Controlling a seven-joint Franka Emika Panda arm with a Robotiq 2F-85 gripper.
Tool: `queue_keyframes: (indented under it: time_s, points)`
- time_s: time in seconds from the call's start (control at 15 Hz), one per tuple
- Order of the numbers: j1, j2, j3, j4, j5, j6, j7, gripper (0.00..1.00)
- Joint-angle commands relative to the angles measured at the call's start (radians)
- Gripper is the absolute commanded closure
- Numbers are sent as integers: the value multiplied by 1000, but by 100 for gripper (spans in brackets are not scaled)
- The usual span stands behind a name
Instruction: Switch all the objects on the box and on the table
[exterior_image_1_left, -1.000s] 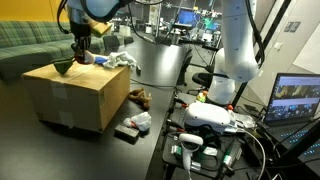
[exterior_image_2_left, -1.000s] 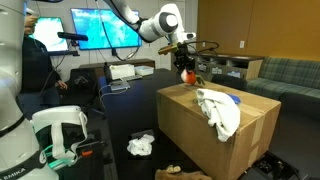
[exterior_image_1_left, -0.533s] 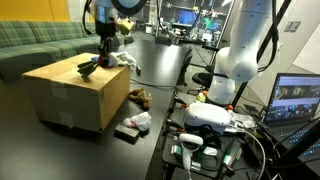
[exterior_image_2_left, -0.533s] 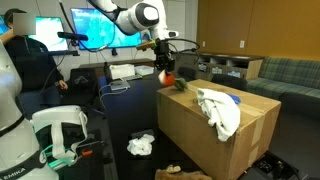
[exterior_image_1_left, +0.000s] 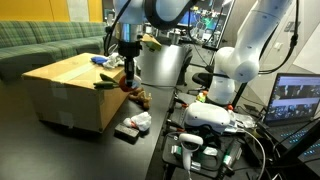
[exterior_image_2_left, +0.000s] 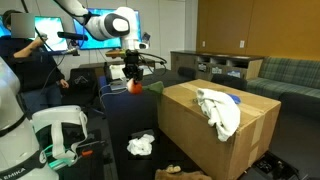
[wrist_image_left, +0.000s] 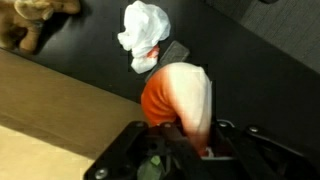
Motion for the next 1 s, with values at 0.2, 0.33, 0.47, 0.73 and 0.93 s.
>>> queue_keyframes:
  time_s: [0.2,0.33,0.47,0.73,0.93]
  points:
    - [130,115,152,-28,40,211,-3,89]
    - [141,217,191,13,-3,283,34,89]
    - [145,332,206,69,-52,353,72,90]
    - [173,537,165,212,-161,400,149,90]
    - [193,649,126,302,-181,405,150,88]
